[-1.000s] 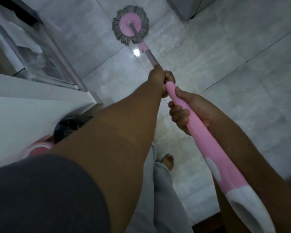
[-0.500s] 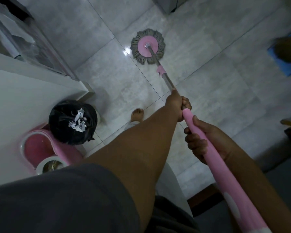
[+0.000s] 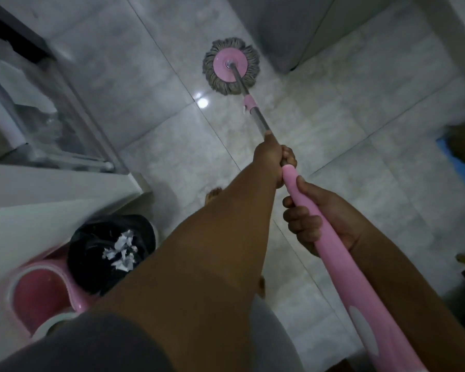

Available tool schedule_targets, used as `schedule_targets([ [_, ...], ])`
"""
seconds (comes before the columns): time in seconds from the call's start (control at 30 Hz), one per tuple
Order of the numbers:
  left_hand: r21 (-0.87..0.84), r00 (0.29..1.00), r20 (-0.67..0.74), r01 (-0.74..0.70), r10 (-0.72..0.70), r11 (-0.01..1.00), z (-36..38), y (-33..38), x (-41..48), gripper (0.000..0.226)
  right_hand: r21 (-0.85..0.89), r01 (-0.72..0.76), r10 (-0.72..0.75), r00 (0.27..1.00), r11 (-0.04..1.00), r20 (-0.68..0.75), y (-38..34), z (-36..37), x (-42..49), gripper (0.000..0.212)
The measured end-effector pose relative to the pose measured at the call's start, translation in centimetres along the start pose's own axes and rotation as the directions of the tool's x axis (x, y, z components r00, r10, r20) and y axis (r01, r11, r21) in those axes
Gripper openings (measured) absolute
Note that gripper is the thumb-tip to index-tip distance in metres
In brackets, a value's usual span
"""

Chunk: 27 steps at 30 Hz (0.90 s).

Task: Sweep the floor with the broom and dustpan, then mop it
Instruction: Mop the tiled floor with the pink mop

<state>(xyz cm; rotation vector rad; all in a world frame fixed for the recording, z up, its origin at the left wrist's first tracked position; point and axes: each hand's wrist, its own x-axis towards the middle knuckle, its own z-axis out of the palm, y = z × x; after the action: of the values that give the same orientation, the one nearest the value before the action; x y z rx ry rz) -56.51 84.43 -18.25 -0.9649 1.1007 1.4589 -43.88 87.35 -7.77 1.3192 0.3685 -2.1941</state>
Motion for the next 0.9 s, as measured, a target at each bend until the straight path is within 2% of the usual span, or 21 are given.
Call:
schedule_targets([
  [0.27,-0.034,0.997,0.016,-0.073,0.074,0.997,2.5,20.0,5.8,0.046,-0.056,0.024,-0.022,0.999,0.998,0.028,-14.3,12.4,8.5,0.043],
  [0.43,-0.034,0.998,-0.004,-0.064,0.063,0.997,3.5,25.4,7.9,0.046,-0.046,0.04,-0.039,0.999,0.998,0.032,-18.5,15.5,10.7,0.044],
  [0.7,0.048,0.997,-0.022,-0.068,0.069,0.997,3.0,21.7,7.6,0.051,-0.031,0.059,-0.058,0.997,0.998,0.05,-15.5,12.5,9.6,0.044],
  [0.9,0.072,1.0,0.001,-0.013,0.013,0.997,2.1,10.8,3.3,0.046,0.007,0.066,-0.066,0.998,0.998,0.016,-7.8,6.3,4.2,0.038],
])
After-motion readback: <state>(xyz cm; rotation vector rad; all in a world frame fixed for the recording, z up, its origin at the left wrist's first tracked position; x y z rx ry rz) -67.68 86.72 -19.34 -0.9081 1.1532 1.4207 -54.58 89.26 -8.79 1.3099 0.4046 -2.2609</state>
